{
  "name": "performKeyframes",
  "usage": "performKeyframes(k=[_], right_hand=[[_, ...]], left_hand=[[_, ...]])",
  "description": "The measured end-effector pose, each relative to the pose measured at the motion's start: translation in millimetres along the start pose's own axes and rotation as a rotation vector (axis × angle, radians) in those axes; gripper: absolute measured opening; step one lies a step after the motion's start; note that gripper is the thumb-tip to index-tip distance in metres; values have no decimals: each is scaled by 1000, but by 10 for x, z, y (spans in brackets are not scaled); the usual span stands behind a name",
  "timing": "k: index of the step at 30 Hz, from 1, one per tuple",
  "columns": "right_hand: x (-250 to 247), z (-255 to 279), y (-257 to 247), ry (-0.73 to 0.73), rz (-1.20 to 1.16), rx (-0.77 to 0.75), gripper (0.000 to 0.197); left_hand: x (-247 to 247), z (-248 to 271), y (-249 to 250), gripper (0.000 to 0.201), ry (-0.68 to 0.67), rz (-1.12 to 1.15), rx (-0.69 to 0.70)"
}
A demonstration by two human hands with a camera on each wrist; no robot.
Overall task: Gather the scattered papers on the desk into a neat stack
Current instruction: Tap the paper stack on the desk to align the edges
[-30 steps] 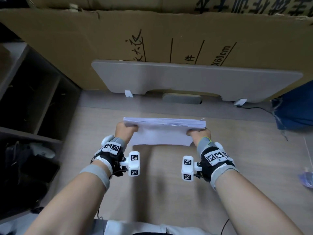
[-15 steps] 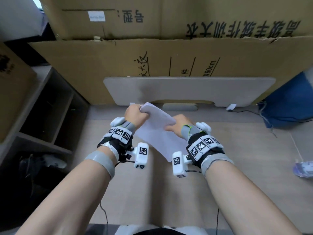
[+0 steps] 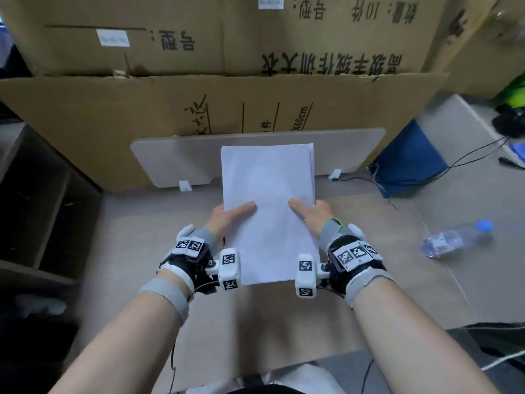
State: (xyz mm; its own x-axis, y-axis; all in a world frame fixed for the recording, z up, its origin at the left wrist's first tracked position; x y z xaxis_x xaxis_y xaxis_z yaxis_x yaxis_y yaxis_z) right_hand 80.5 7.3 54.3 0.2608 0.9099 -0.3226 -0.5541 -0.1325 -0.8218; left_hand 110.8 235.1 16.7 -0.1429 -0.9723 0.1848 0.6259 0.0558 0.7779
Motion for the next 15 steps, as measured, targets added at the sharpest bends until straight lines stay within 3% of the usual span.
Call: performKeyframes(k=[2, 3, 5, 9, 12, 15], right_hand=[[-119, -89, 221, 20, -7, 41, 112], [-149, -130, 301, 9, -23, 51, 120], [-313, -177, 369, 15, 2, 69, 98], [-688, -456, 556, 2, 26, 131, 90], [-1041, -869, 830, -6, 5, 171, 93], [-1520, -1410, 1117, -14, -49, 203, 71]], left_hand=[[163, 6, -60, 50, -17, 5, -16], [195, -1, -67, 50, -23, 8, -11], [357, -50, -50, 48, -35, -3, -17], [811, -255, -130, 42, -35, -106, -77], [1237, -558, -320, 57, 35, -160, -117], [1779, -862, -538, 76, 161, -151, -164]])
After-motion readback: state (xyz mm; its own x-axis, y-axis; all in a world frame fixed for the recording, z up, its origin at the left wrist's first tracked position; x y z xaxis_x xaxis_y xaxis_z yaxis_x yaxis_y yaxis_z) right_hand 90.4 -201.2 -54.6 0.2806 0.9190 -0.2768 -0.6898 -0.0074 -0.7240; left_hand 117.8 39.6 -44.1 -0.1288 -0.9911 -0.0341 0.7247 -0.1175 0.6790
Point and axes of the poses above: each hand's wrist, its own z-axis away from the middle knuckle, its own x-axis out of the palm, y = z × x, the point moved 9 cm from there along -z, towards the middle knuckle
